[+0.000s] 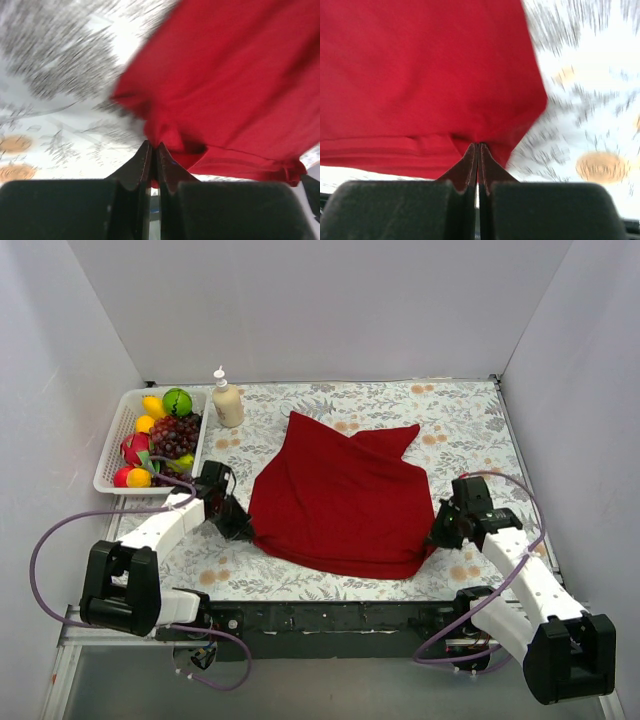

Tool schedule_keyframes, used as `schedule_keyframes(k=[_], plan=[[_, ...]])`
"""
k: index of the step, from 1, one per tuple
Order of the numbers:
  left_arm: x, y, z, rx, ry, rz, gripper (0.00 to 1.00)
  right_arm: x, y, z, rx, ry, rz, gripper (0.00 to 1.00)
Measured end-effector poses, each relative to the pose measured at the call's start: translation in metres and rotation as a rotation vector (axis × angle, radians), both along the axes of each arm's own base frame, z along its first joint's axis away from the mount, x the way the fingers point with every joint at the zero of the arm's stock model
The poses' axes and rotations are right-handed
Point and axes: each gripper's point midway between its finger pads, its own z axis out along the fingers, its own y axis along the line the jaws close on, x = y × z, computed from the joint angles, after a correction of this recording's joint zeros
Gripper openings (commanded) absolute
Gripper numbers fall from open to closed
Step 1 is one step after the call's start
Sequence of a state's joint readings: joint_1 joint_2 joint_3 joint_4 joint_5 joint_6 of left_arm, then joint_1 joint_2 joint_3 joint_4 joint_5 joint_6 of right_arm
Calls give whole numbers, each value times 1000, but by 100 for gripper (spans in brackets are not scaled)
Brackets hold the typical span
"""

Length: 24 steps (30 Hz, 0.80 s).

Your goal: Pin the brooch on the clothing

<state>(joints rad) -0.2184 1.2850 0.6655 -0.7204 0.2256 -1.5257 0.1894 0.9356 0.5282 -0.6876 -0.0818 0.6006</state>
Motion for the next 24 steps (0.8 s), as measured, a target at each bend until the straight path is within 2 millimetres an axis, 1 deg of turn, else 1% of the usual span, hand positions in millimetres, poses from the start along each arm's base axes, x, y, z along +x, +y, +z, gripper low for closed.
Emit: schedule_keyframes(k=[4,7,8,10,11,13,15,16,18,19,20,22,24], plan=[[44,-8,33,-7,-128,-54,0,46,6,44,9,-182,31,1],[80,-14,69,-12,-251,-89,0,75,11,77,16,-289,56,1],[93,-16,84,-13,-297,-101,0,85,14,87,20,-320,66,1],[110,-19,106,-17,-365,-116,0,101,18,105,27,-369,81,1],[119,-22,123,-23,-412,-125,0,108,20,115,32,-389,90,1],[133,-25,149,-34,-487,-139,0,123,25,136,44,-437,104,1],[148,-30,182,-49,-577,-151,0,141,31,170,66,-513,116,1],[156,-32,202,-58,-631,-158,0,149,34,189,76,-557,125,1],[166,-35,236,-66,-716,-169,0,162,38,229,92,-654,143,1],[172,-37,257,-71,-772,-176,0,166,40,252,101,-715,153,1],[177,-38,279,-74,-830,-181,0,169,42,277,107,-776,161,1],[182,-39,325,-79,-952,-191,0,171,42,321,109,-886,174,1],[182,-39,367,-83,-1067,-203,0,167,41,362,110,-992,182,1]])
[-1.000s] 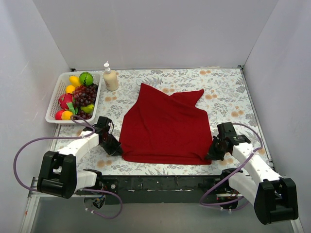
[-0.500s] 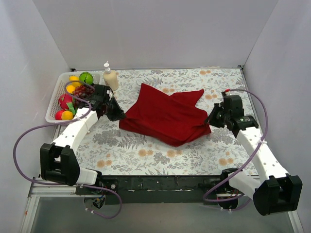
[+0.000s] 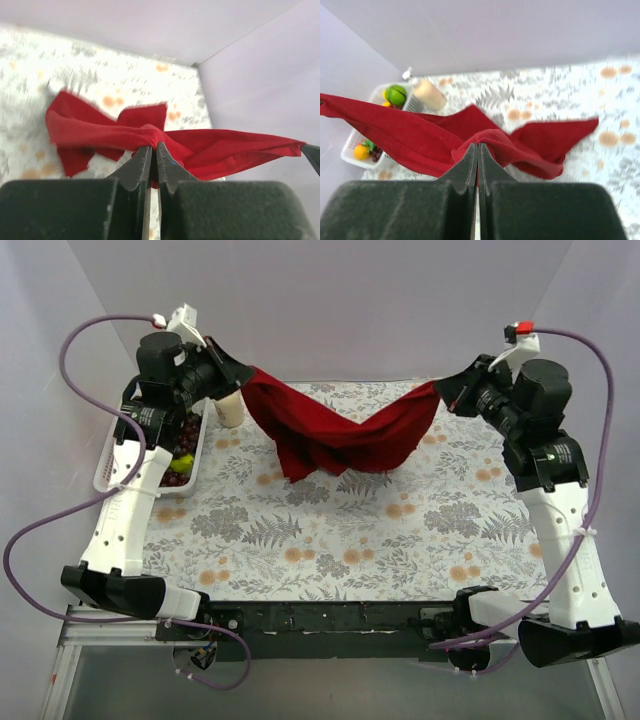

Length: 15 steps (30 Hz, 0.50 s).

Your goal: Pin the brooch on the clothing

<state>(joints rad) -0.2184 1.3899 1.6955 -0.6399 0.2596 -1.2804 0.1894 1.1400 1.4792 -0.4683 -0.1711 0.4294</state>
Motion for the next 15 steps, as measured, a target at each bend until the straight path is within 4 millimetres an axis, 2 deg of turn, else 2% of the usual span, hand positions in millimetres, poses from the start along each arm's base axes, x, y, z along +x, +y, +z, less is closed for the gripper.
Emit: schedule_keyframes(k=[4,8,12,15], plan=[[-11,1,68,-12,-184,-20,0,-21,-6,65,10,-171,-2,1],[-32,6,125,-21,-325,-22,0,-50,-13,117,21,-309,-10,1],[-59,12,167,-35,-429,-27,0,-81,-19,160,42,-426,-11,1],[-80,16,187,-41,-484,-30,0,-101,-22,183,58,-491,-7,1]])
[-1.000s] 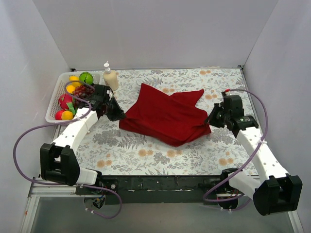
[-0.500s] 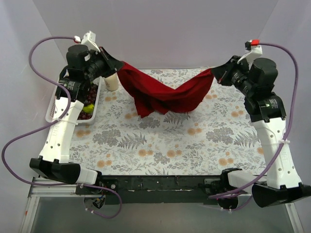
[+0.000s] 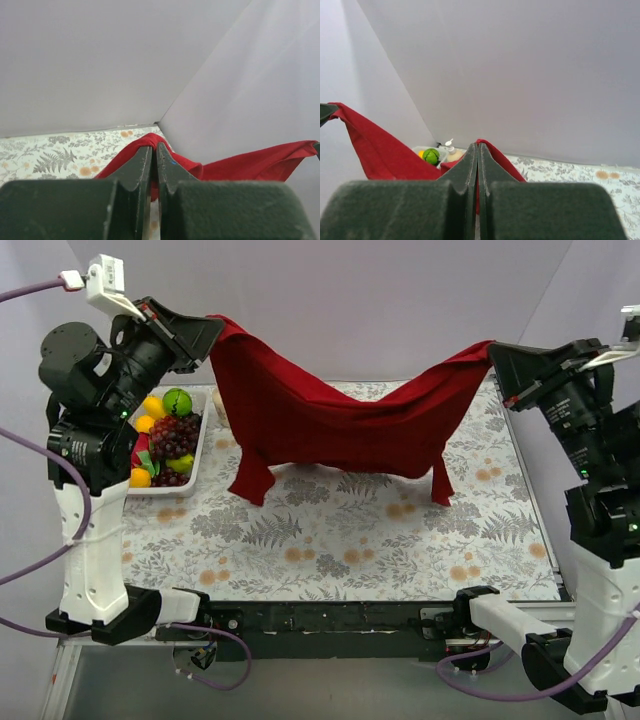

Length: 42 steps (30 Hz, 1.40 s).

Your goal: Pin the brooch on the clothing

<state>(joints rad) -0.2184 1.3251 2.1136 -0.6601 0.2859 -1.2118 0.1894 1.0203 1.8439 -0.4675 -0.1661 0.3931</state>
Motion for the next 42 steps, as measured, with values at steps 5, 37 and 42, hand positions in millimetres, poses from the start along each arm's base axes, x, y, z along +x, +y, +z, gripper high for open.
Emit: schedule_keyframes(k=[5,37,42], plan=[[-29,6,27,-9,-78,0,0,-23,-4,26,14,-77,2,1],[58,1,13,-3,-6,79,0,33,7,53,46,-92,8,1],[16,12,38,-21,-89,90,0,0,1,59,55,-140,8,1]])
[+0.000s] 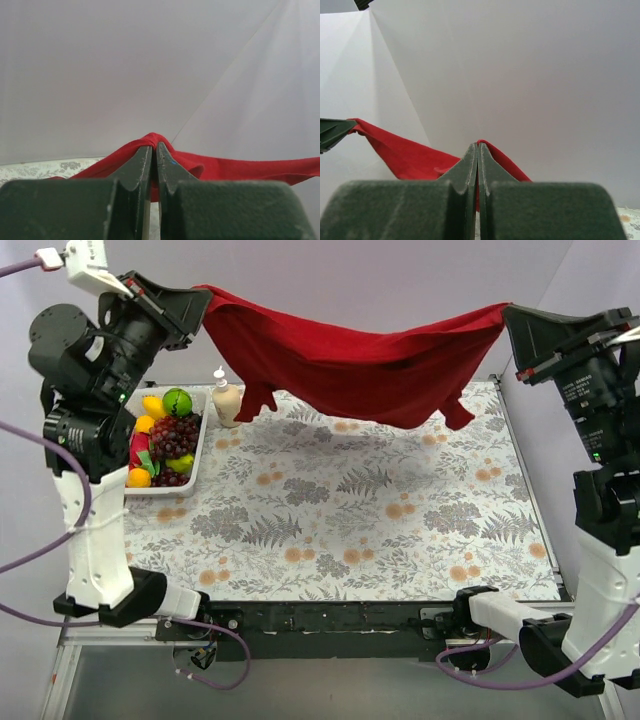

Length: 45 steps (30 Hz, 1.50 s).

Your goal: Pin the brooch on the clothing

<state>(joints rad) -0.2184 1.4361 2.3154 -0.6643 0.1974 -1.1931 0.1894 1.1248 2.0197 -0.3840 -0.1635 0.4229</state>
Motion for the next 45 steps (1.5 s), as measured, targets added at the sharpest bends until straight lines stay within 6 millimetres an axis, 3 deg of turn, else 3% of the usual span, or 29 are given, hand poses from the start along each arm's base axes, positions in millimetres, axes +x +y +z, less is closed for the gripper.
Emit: schedule_keyframes(k=[7,15,22,32,36,40,45], plan=[[-40,9,12,-10,-46,0,0,-27,-5,7,7,-37,-1,1],[-41,9,5,4,-23,2,0,-32,-7,8,9,-42,-3,1],[-12,4,-16,26,40,10,0,-8,-3,-10,-5,12,-9,1],[69,-7,-85,71,229,45,0,88,11,-65,-44,222,-31,1],[90,-10,-94,76,256,55,0,118,18,-77,-57,285,-29,1],[94,-10,-87,69,237,62,0,123,20,-69,-53,275,-22,1],[80,-4,-63,50,172,76,0,96,15,-47,-34,213,-17,1]])
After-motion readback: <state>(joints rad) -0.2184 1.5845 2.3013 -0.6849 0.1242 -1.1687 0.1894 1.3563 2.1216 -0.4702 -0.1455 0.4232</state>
